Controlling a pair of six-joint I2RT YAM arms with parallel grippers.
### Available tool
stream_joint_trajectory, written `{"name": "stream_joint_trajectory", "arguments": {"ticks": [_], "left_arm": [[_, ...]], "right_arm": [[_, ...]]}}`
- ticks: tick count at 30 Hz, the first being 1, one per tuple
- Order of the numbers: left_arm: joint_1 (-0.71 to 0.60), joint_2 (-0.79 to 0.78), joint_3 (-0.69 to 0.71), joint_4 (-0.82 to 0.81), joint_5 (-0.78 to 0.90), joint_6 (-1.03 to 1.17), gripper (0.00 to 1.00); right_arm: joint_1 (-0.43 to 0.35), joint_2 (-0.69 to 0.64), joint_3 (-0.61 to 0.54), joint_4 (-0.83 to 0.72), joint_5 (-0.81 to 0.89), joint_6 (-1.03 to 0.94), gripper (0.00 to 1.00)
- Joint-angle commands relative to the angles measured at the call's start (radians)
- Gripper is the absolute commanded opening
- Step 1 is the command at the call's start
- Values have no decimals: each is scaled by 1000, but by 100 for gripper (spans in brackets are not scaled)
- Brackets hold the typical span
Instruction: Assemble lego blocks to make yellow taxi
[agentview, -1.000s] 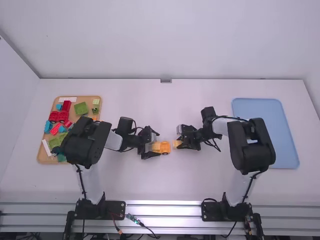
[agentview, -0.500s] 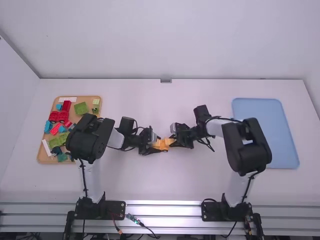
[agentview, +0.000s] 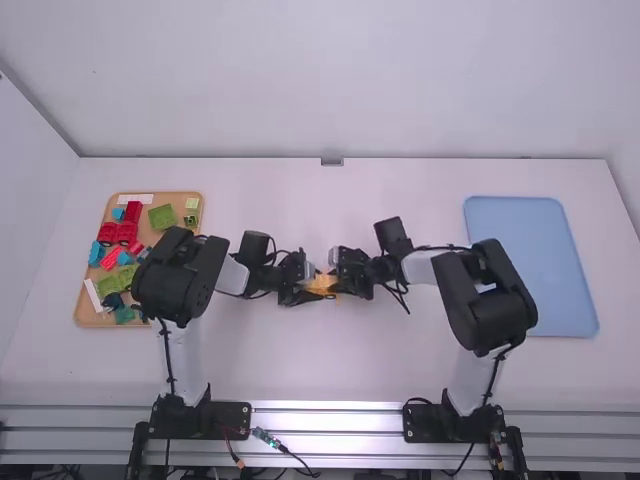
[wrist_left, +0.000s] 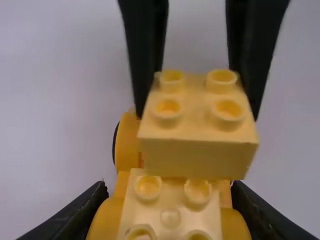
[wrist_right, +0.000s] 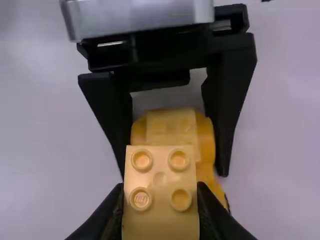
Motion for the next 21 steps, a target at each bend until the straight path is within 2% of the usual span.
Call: {"name": "stream_joint_trajectory", "arguments": {"ticks": [1, 6, 11, 16, 21], "left_arm": [[-8, 7, 2, -5, -43, -1, 55], [-7, 7, 2, -8, -33, -1, 54], [-8, 7, -2, -32, -23, 10, 54], [-8, 7, -3, -132, 31, 154, 48], [-8, 7, -5, -140, 28, 157, 48]], "right_arm": [[7, -5, -25, -3, 36, 27, 0], [21, -5, -27, 3, 117, 28, 0], [20, -5, -5, 0, 114, 27, 0], [20, -5, -4, 0, 130, 27, 0], [19, -5, -3, 4, 135, 27, 0]]}}
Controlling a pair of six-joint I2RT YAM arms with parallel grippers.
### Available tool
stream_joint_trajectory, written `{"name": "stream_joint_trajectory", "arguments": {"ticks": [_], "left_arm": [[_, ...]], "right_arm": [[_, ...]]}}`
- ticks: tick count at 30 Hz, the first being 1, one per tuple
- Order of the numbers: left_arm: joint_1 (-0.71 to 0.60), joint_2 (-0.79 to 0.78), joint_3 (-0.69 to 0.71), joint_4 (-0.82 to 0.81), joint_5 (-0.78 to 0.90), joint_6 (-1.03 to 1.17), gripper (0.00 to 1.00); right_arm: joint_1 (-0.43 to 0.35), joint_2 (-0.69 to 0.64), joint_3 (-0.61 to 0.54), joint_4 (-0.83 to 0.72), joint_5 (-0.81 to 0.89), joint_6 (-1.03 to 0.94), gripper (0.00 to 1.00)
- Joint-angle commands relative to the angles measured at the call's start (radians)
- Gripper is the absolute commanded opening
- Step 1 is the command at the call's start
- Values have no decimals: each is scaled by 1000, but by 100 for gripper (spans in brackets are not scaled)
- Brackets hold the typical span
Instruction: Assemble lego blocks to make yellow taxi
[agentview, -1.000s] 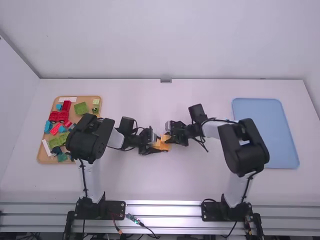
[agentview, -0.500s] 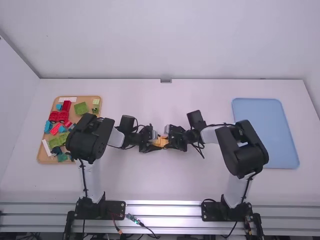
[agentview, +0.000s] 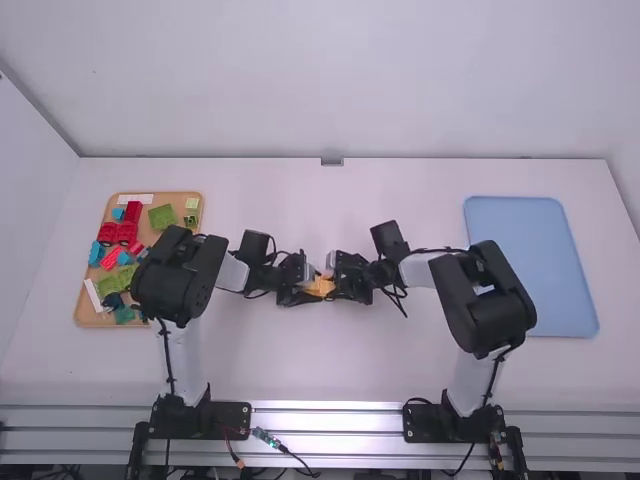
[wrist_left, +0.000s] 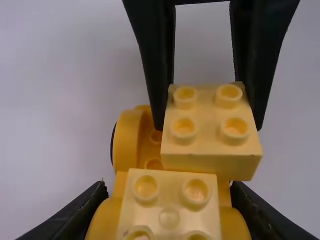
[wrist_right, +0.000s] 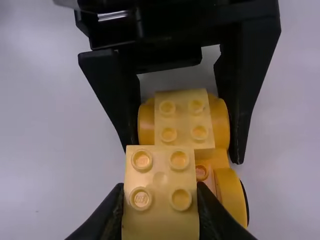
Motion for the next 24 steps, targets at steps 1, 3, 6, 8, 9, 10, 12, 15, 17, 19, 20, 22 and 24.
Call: {"name": "stream_joint_trajectory", "arguments": {"ticks": [1, 3, 6, 8, 9, 10, 12, 15, 17, 19, 20, 22, 24], "left_arm": [[-11, 8, -30, -30, 3, 52, 47], [-11, 8, -30, -30, 3, 51, 47], [-11, 8, -30, -31, 3, 51, 47], [-11, 8, -30, -34, 3, 51, 46], [-11, 8, -30, -33, 3, 51, 45], [-11, 8, -30, -34, 3, 51, 44], [-11, 8, -30, -34, 4, 51, 44], [-11, 8, -30, -42, 3, 52, 44], [-11, 8, -30, -49, 3, 52, 43], [-11, 8, -30, -44, 3, 52, 43], [-11, 8, -30, -43, 3, 52, 43], [-11, 8, -30, -29, 3, 47, 42], [-11, 8, -29, -17, 2, 23, 42]], "right_arm": [[-2, 1, 13, 10, 88, 2, 0], [-2, 0, 22, 3, 82, 2, 0], [-2, -12, 30, -2, 80, 2, 0], [0, -23, 29, 0, 80, 2, 0], [1, -25, 29, -1, 81, 2, 0], [3, -32, 29, -2, 84, 2, 0], [6, -45, 28, 0, 83, 2, 0], [6, -55, 28, -2, 88, 2, 0], [6, -56, 27, -5, 106, 4, 0], [7, -54, 22, -3, 132, 25, 0], [9, -54, 17, 0, 140, 28, 0], [26, -54, 0, 2, 142, 17, 0], [34, -54, -8, 6, 142, 18, 0]]}}
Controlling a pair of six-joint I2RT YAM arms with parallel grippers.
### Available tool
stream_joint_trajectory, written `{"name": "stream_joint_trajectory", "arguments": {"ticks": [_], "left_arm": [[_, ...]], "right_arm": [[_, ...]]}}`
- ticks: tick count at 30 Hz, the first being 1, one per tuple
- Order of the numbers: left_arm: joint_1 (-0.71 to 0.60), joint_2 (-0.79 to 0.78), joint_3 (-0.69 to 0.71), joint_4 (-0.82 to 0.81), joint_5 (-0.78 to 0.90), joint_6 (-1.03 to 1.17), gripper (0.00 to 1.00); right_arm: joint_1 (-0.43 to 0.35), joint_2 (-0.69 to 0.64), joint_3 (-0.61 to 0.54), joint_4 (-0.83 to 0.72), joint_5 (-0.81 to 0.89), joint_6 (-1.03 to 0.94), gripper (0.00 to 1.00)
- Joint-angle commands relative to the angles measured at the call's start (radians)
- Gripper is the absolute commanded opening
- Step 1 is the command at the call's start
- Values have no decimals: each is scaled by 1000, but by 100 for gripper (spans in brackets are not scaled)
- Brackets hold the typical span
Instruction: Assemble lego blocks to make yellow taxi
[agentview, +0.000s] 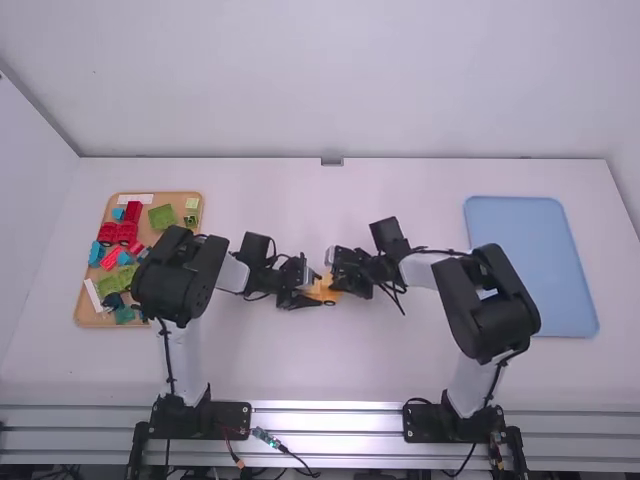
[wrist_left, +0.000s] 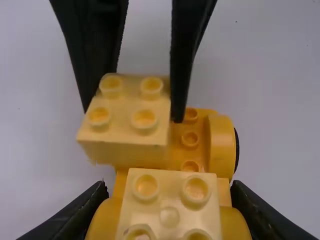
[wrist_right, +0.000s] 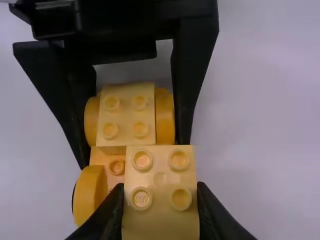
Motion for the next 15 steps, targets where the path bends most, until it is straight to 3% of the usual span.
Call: {"name": "stream_joint_trajectory", "arguments": {"ticks": [1, 9, 15], "left_arm": [[-9, 8, -17, 7, -30, -30, 42], [-9, 8, -12, 39, -61, -49, 40], [-9, 8, 0, 27, -58, -56, 39]], "right_arm": [[18, -22, -21, -6, 28, 3, 0], [19, -87, -36, -34, 57, 9, 0], [21, -113, -90, 28, 54, -4, 0]]}}
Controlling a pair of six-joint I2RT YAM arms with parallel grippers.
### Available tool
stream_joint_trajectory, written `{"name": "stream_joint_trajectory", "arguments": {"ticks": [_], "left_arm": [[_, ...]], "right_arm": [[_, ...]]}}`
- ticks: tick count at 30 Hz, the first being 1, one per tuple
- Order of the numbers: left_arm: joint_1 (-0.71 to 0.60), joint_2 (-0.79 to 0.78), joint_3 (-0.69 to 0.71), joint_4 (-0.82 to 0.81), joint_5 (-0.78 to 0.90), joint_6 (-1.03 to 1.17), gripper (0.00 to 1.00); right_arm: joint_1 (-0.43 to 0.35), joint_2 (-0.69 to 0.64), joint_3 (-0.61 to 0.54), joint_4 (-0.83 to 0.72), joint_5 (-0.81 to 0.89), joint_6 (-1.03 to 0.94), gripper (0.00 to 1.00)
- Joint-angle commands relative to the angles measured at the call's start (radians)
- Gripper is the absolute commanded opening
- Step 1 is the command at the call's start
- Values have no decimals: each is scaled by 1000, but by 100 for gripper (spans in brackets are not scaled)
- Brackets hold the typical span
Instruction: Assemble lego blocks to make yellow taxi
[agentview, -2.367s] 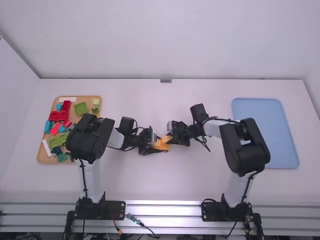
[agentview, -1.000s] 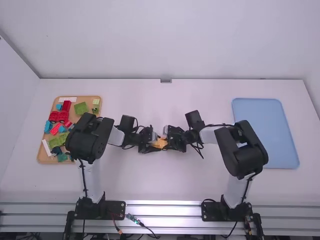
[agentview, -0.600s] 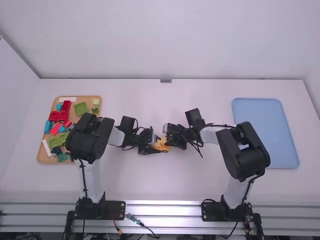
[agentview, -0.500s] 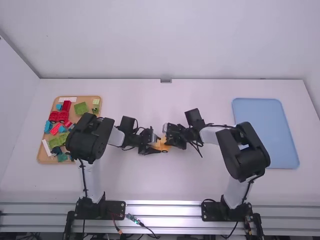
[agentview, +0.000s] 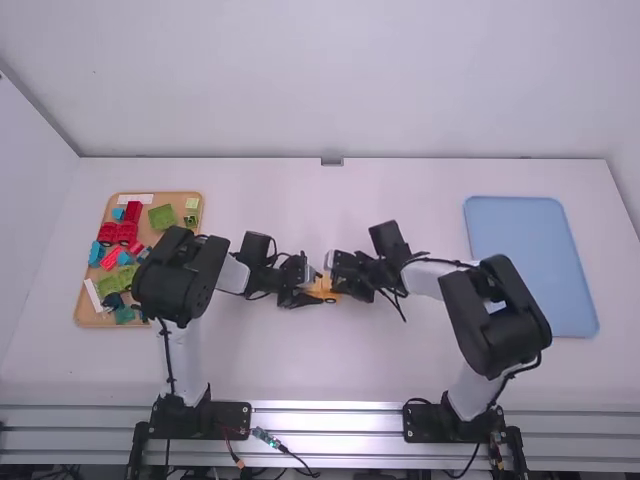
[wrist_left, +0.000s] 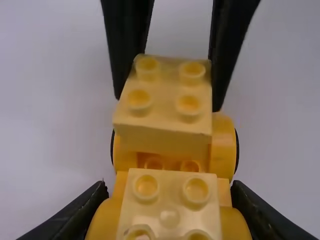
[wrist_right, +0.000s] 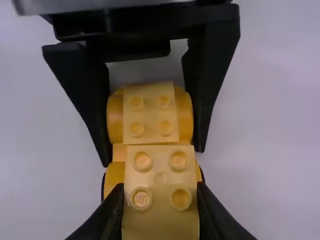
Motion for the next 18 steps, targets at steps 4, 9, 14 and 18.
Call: {"name": "stream_joint_trajectory", "arguments": {"ticks": [4, 9, 14, 18], "left_arm": [[-5, 8, 3, -14, -37, -5, 38], [-5, 8, 3, -22, -37, -5, 38], [-5, 8, 3, -35, 9, 7, 38], [-9, 8, -2, -31, 16, 7, 33]], "right_arm": [[3, -29, -70, 98, -10, 14, 0], [3, -28, -111, 176, -10, 19, 0], [3, -28, -116, 197, -14, 43, 0], [3, -28, -117, 194, -46, 37, 0]]}}
